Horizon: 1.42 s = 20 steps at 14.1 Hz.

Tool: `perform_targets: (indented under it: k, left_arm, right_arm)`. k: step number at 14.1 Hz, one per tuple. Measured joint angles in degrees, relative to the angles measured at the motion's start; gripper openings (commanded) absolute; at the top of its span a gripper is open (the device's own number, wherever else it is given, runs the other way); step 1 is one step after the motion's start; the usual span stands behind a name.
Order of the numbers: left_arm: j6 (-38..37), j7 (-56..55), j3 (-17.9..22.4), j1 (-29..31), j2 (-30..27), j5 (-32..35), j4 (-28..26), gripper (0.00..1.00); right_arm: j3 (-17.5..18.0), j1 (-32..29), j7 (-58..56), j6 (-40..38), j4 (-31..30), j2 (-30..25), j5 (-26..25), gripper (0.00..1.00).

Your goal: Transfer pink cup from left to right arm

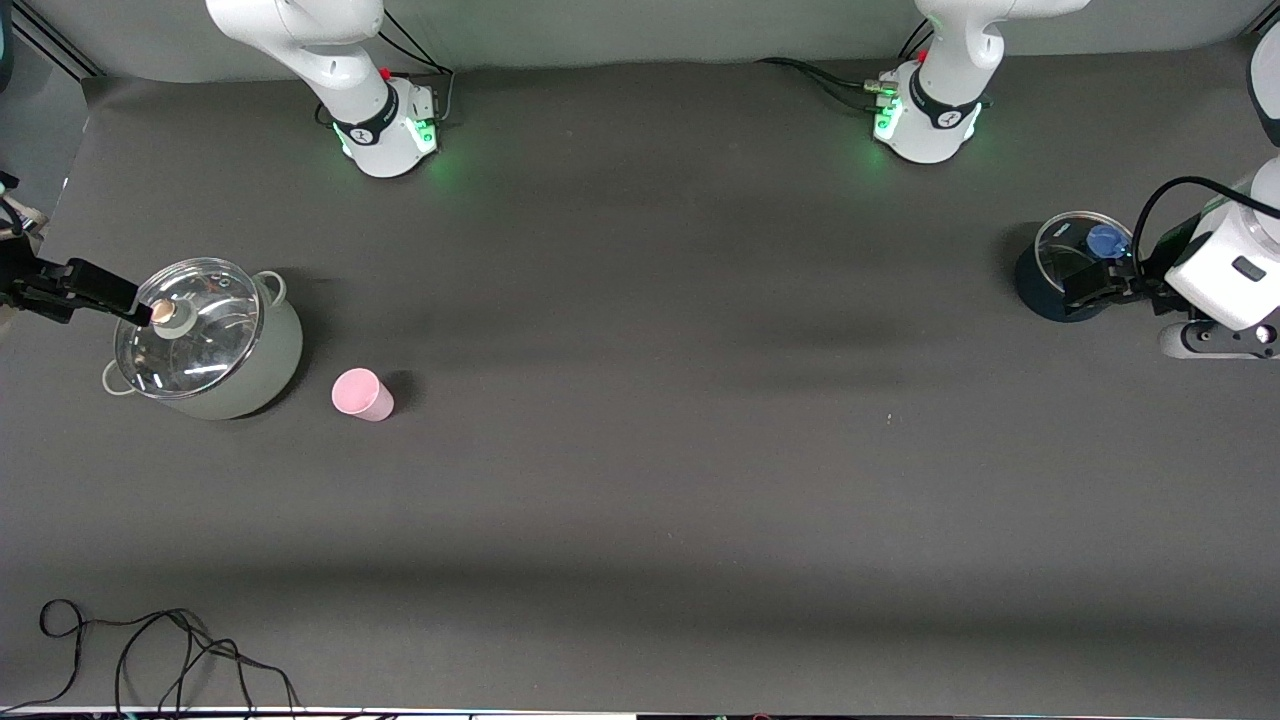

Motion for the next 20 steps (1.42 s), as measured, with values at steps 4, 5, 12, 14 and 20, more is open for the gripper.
perform_targets:
  k: [4, 5, 12, 14, 20]
  left_arm:
    - [0.02, 0.02, 0.00, -0.03, 0.00, 0.00, 0.01, 1.00]
    - [0.02, 0.02, 0.00, -0.03, 0.00, 0.00, 0.01, 1.00]
    - [0.09, 0.02, 0.01, -0.03, 0.02, 0.15, 0.01, 1.00]
    - [0.12, 0.02, 0.01, -0.03, 0.02, 0.19, 0.01, 1.00]
    - [0.33, 0.03, 0.01, -0.03, 0.02, 0.25, 0.01, 1.00]
  right_arm:
    - [0.44, 0.14, 0.00, 2.17, -2.98, -1.76, 0.00, 1.00]
    - [0.37, 0.63, 0.00, 2.27, -3.33, -1.89, 0.00, 1.00]
    - [-0.86, 1.74, 0.00, 2.42, -4.27, -1.80, -0.01, 1.00]
    - [-0.87, 1.78, 0.00, 2.42, -4.31, -1.80, -0.01, 1.00]
    - [-0.87, 2.08, 0.00, 2.42, -4.34, -1.80, -0.01, 1.00]
